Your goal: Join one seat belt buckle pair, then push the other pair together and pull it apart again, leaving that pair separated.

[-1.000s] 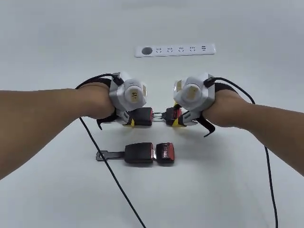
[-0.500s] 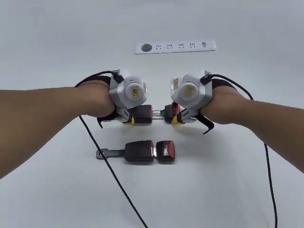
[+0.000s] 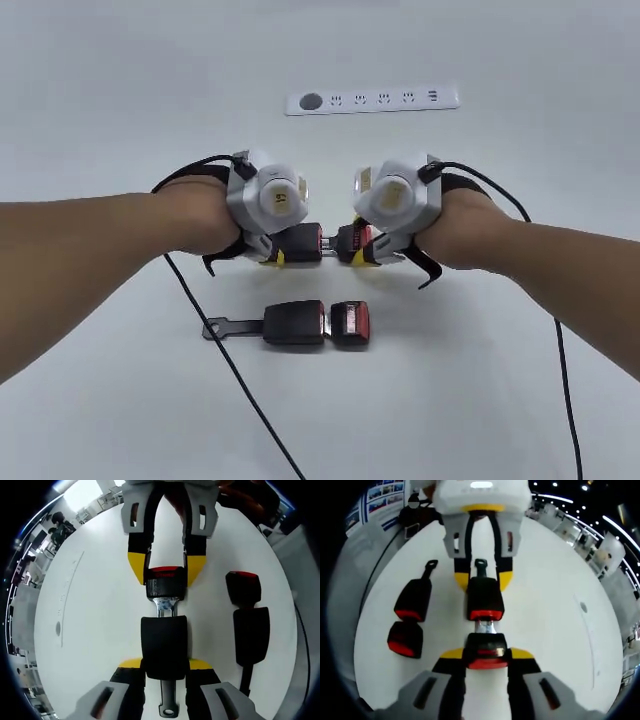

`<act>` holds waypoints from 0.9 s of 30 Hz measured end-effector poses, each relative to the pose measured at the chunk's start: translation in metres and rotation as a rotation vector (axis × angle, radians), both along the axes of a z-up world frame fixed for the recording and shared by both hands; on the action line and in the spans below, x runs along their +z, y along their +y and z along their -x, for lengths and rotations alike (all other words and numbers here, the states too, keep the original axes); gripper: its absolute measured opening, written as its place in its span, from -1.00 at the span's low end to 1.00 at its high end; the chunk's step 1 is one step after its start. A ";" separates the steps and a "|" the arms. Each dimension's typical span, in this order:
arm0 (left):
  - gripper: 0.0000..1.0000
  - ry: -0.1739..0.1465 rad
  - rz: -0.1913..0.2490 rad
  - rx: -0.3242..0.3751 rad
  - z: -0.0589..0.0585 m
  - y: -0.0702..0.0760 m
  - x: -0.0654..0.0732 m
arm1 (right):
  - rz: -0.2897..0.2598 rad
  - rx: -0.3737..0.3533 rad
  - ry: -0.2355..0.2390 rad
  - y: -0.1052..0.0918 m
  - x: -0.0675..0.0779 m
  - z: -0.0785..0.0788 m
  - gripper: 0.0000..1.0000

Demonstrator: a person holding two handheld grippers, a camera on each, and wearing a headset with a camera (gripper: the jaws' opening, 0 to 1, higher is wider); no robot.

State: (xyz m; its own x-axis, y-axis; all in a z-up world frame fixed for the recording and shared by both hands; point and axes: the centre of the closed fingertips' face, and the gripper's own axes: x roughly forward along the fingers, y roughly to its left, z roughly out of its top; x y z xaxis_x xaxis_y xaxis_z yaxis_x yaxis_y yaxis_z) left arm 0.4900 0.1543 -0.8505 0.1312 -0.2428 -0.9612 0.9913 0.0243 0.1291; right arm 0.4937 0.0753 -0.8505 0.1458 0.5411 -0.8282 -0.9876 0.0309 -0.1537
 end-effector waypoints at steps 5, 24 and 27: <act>-0.40 0.001 0.003 0.001 0.000 0.000 0.000 | 0.022 0.019 -0.009 0.005 0.000 -0.001 -0.43; -0.40 0.000 0.011 0.005 -0.003 0.001 -0.002 | -0.014 0.001 -0.006 0.002 0.001 -0.001 -0.40; -0.40 -0.004 0.022 0.029 -0.002 0.002 -0.002 | -0.042 -0.016 0.000 -0.002 0.001 0.000 -0.39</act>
State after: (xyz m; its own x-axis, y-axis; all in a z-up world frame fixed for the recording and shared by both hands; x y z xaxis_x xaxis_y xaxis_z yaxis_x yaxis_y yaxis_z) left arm 0.4924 0.1559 -0.8522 0.1423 -0.2595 -0.9552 0.9896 0.0557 0.1323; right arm 0.4940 0.0732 -0.8491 0.1546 0.5727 -0.8051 -0.9870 0.0532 -0.1517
